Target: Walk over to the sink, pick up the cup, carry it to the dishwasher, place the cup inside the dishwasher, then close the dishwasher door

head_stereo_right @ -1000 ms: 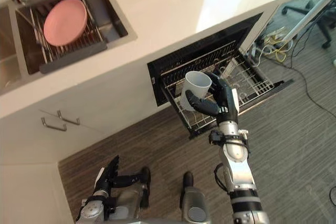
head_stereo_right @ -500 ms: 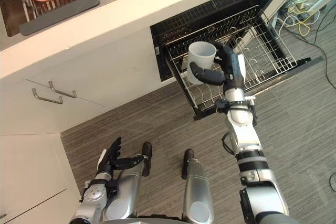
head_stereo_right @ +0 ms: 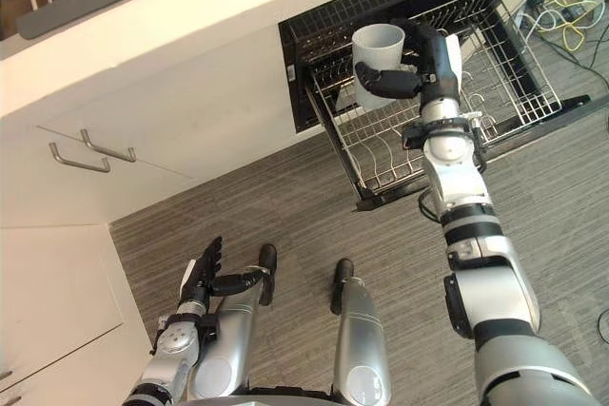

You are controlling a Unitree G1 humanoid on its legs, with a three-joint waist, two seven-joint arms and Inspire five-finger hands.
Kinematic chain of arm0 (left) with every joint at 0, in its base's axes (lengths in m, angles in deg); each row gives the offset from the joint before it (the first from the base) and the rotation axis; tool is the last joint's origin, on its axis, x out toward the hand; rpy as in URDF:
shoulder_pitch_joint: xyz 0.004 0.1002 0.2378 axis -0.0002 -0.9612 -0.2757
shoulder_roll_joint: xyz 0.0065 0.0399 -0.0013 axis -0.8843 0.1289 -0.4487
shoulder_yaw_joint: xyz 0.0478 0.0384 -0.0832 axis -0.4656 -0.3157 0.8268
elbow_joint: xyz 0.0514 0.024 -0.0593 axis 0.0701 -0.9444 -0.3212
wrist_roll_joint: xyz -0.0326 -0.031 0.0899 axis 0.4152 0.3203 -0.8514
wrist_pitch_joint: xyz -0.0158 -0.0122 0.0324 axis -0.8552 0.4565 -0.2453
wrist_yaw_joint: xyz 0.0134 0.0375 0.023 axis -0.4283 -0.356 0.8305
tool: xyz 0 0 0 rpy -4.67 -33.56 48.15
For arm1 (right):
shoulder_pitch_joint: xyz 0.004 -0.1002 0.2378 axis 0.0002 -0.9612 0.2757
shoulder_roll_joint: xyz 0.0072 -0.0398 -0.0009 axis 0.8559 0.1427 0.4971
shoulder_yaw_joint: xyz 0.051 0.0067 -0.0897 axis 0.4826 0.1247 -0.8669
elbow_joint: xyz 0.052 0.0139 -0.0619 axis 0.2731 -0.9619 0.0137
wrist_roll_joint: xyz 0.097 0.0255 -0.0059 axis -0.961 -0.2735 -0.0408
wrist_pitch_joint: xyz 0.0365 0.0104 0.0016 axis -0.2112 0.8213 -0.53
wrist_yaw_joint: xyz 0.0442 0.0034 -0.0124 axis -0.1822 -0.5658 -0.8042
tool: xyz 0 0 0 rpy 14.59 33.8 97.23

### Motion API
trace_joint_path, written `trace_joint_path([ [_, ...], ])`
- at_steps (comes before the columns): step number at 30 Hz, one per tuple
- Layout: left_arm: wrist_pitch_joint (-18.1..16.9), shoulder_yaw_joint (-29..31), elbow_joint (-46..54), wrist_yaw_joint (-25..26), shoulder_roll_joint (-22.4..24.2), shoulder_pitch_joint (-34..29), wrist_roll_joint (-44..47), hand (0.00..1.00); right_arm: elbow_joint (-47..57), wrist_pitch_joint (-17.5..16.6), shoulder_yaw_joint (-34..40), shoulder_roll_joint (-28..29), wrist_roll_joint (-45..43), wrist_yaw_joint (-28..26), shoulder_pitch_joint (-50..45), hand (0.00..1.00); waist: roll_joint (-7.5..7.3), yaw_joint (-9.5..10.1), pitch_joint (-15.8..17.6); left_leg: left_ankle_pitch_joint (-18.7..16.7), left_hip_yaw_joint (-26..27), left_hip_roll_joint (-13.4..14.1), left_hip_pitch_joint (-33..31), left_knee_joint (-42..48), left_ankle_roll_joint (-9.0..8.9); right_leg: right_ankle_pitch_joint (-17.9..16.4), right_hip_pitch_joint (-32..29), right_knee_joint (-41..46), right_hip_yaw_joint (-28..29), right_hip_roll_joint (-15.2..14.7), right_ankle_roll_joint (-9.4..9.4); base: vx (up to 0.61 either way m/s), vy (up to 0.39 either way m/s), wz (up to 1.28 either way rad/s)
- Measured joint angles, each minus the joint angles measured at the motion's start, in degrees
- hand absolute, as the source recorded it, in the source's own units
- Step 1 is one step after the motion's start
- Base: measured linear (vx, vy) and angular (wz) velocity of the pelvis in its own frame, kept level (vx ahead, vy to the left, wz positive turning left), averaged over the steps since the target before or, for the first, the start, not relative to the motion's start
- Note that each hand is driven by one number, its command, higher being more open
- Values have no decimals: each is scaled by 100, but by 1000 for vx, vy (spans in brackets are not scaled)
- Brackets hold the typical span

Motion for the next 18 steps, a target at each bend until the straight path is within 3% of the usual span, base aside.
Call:
trace_joint_path([
  [18,-15,4,56,108,64,206,7,100,-1205,291,-436,105,572,-162,672,0,3,91,2,-12,-167,-58,-542,304,-21,-111,-424,388,-335,-153,-81,-23,-14,6],
])
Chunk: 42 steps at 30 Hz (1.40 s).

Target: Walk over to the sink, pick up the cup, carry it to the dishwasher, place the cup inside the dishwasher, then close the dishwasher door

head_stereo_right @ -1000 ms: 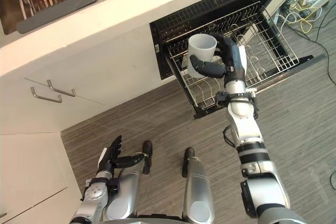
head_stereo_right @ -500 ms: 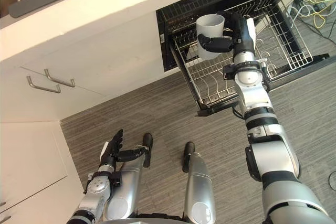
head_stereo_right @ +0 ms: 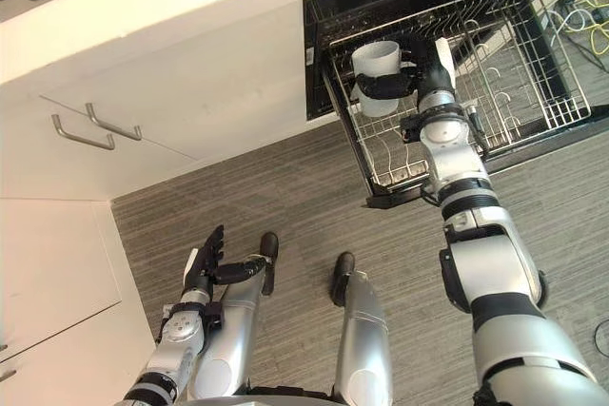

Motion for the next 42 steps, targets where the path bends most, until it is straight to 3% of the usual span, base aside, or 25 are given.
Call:
trace_joint_path([
  [11,1,-3,-21,89,11,23,-1,100,-386,105,10,83,380,4,95,0,3,-1,-3,6,5,-13,-7,-6,-2,2,-2,11,-51,-52,0,0,0,0],
  [12,1,-4,-32,100,11,28,-1,100,-387,105,10,83,392,5,94,100,4,-6,-3,8,7,-14,-5,-12,-4,3,-2,11,-51,-55,0,0,0,0],
  [33,15,-117,-298,227,140,342,-2,100,-458,148,305,517,553,255,65,100,-2,-74,-34,161,41,-12,90,-234,-96,103,-1,-98,-65,-77,6,-4,-10,-1],
  [38,21,-122,-310,231,246,365,-2,100,221,147,485,687,548,344,-326,100,-6,-83,-37,197,56,-1,219,-298,-95,133,104,-133,-54,-69,-5,-19,-16,-1],
  [42,26,-158,-426,234,271,383,-2,100,1371,142,533,812,549,517,-925,100,-14,-102,-41,289,107,9,419,-521,-82,206,256,-295,-35,-38,-23,-30,-19,-2],
])
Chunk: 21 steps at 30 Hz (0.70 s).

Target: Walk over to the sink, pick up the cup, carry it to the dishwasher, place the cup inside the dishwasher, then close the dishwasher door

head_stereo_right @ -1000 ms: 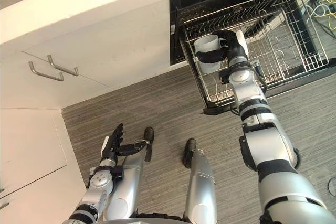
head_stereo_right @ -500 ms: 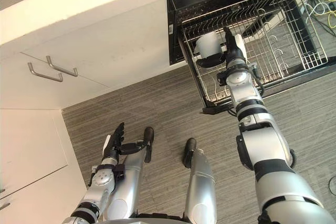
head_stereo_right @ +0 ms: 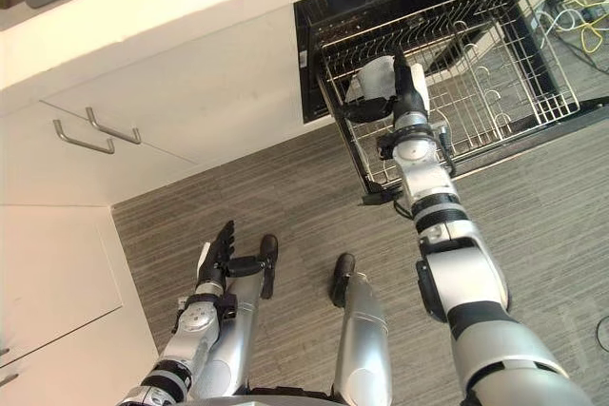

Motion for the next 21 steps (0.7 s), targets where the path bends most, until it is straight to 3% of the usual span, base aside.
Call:
trace_joint_path([
  [6,65,-136,-299,33,-127,12,-9,100,1231,-52,395,414,50,230,-995,100,-56,-86,-28,144,72,-28,497,-429,7,69,366,-266,54,11,0,5,-21,-3],
  [12,147,-243,-309,6,-264,-237,-34,100,2584,-75,630,934,373,288,-2677,100,-190,-266,-93,388,202,-28,1345,-1250,5,270,1036,-889,144,84,33,50,-6,-10],
  [16,205,-241,-323,-55,-369,-462,-175,100,3653,-144,633,1414,691,245,-4101,100,-372,-386,-406,625,254,23,1893,-2010,-13,477,1498,-1546,146,214,29,90,3,-10],
  [21,265,-280,-562,-111,-364,-744,-401,100,4387,-399,638,1755,966,160,-5199,100,-420,-470,-864,710,392,40,2552,-2592,-21,566,2062,-2069,200,282,67,131,11,-12],
])
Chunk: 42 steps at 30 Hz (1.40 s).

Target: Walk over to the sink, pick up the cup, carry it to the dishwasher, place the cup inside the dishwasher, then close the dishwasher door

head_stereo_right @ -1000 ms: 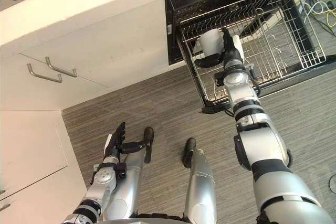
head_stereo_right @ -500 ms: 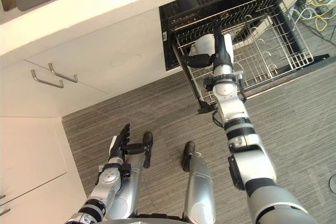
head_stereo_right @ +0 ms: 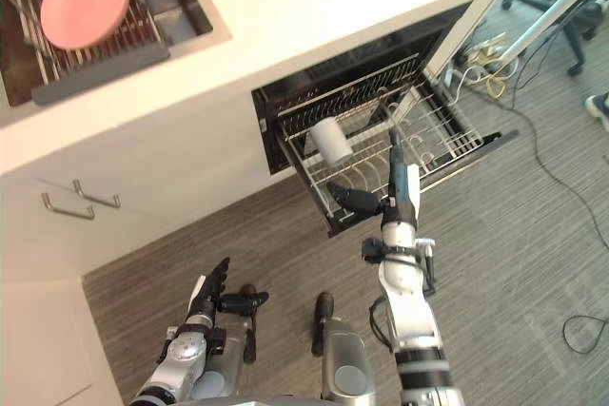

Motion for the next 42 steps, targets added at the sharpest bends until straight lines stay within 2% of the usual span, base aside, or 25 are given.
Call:
trace_joint_path([
  [6,14,-3,-212,-25,14,-221,-79,100,572,-257,-32,201,175,-164,-722,100,16,-25,-466,0,75,-2,563,-371,0,110,623,-550,28,46,50,98,10,-5],
  [17,13,-9,-463,-20,28,-280,-292,100,1174,-544,-87,244,1031,-103,-1207,100,94,-31,-732,-1,76,-6,843,-436,1,198,952,-750,38,64,69,-18,1,0],
  [24,9,-7,-627,45,57,-269,-279,100,1351,-616,-323,65,1071,69,-1213,100,190,-28,-805,-1,-1,-30,859,-418,4,176,1008,-729,-38,44,74,4,-2,5],
  [26,5,-6,-628,80,69,-269,-258,100,1350,-617,-323,47,1077,118,-1214,100,230,-28,-780,-97,-94,-48,771,-201,16,116,1038,-646,-115,20,70,-8,-1,24],
  [29,-86,29,-603,102,118,-242,-154,100,1353,-619,-340,-123,1077,232,-1203,100,405,-9,-671,-568,-289,-21,318,846,-64,-107,1051,-324,-345,-16,61,-57,-3,42],
  [30,-113,86,-605,105,143,-236,-108,100,1358,-619,-371,-205,1077,265,-1202,100,471,4,-629,-675,-234,13,173,1146,-173,-234,1055,-245,-416,-24,-21,-92,13,35],
  [33,-128,231,-612,119,147,-239,-50,100,1405,-618,-419,-331,1077,311,-1192,100,527,37,-579,-684,302,120,-61,1477,-202,-253,1142,-278,-531,-44,-42,-78,21,28],
  [35,-132,344,-614,126,130,-244,-44,100,1557,-613,-445,-341,1078,360,-1155,100,455,49,-522,-757,482,132,-214,1616,-241,-247,1183,-344,-552,-108,-52,-29,59,16],
  [36,-127,345,-626,142,99,-264,-20,100,1586,-617,-468,-350,1078,412,-1030,100,462,49,-518,-770,494,158,-269,1410,-195,-264,1186,-345,-554,-149,-24,28,110,-1],
  [38,-126,346,-636,156,83,-295,69,100,1570,-616,-425,-351,1077,537,-888,100,462,68,-518,-479,694,157,-157,1053,48,-298,1279,-380,-552,-229,108,110,141,-2],
  [40,-134,340,-624,175,42,-257,156,100,1577,-634,-395,-335,1108,603,-827,100,360,161,-538,-578,762,-77,-117,995,216,-218,1360,-575,-551,-441,327,217,166,-1],
  [42,-126,345,-607,168,31,-255,168,100,1574,-623,-349,-328,1126,601,-808,100,347,167,-545,-750,747,-223,-230,1264,380,-251,1398,-562,-648,-621,539,255,175,18],
])
